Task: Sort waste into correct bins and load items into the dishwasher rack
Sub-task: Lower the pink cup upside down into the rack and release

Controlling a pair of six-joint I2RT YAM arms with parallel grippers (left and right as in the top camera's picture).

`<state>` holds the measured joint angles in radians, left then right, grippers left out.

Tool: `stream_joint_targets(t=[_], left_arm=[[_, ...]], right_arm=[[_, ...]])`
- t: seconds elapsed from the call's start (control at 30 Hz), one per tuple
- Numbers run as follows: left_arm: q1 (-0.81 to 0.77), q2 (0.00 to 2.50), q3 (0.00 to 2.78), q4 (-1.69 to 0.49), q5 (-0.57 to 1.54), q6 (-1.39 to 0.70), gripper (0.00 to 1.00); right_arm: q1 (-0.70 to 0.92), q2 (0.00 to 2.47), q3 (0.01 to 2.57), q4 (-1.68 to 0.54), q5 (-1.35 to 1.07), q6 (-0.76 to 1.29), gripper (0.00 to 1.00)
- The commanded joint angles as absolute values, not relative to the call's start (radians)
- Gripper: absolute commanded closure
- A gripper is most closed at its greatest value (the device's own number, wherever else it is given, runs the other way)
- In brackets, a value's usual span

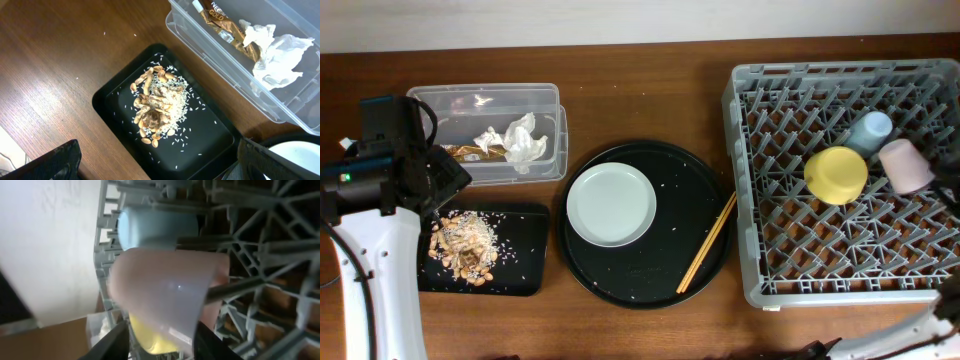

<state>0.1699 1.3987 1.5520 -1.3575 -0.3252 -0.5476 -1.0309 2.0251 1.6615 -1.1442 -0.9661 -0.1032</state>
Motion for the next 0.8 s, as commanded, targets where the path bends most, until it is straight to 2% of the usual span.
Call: stream_joint_targets(t=[0.0,0.07,0.1,0.13,0.17,0.2,0.27,0.3,0.37,0.47,0.57,0.77], left_arm=[[0.173,1.388,1.557,-1.356,-0.328,-0.561,0.0],[0.173,1.388,1.557,-1.356,-0.328,-0.561,0.0],[0.173,1.388,1.557,-1.356,-0.328,-0.561,0.01],[0.173,1.388,1.557,-1.356,-0.328,-0.561,0.0],[0.173,1.388,1.557,-1.356,-0.328,-0.561,0.0],[0.173,1.388,1.557,-1.356,-0.328,-0.561,0.0],[0.173,1.388,1.557,-1.356,-0.328,-0.561,0.0],[0.173,1.388,1.557,-1.356,-0.328,-0.561,0.01],[0.173,1.388,1.557,-1.356,-0.328,-0.561,0.01],[0.173,1.388,1.557,-1.356,-0.328,-0.561,0.0],[0.173,1.388,1.557,-1.356,-0.328,-0.561,0.0],[0.173,1.388,1.557,-1.356,-0.328,-0.561,0.0]], right_arm=[[-1.034,1.813,1.666,-1.134,-0.709,0.105,0.57],[-1.034,1.704,1.666,-1.101,-0.631,0.197,0.54],[-1.028,1.653,1.666,-1.066,-0.624,0.231,0.37],[-1.016,1.633,1.666,-1.045,-0.624,0.23,0.31],[-0.997,1.627,1.666,-1.024,-0.623,0.23,0.32],[-0.958,1.629,1.666,-1.005,-0.612,0.226,0.41],[-0.841,1.654,1.666,-0.986,-0.434,0.221,0.86],[-0.76,1.677,1.666,-0.979,-0.295,0.218,0.96],[-0.633,1.737,1.666,-0.98,-0.118,0.218,0.96],[-0.562,1.815,1.666,-0.997,-0.006,0.229,0.96],[-0.558,1.893,1.666,-1.022,0.031,0.241,0.96],[-0.562,1.93,1.665,-1.096,0.298,0.27,0.96]])
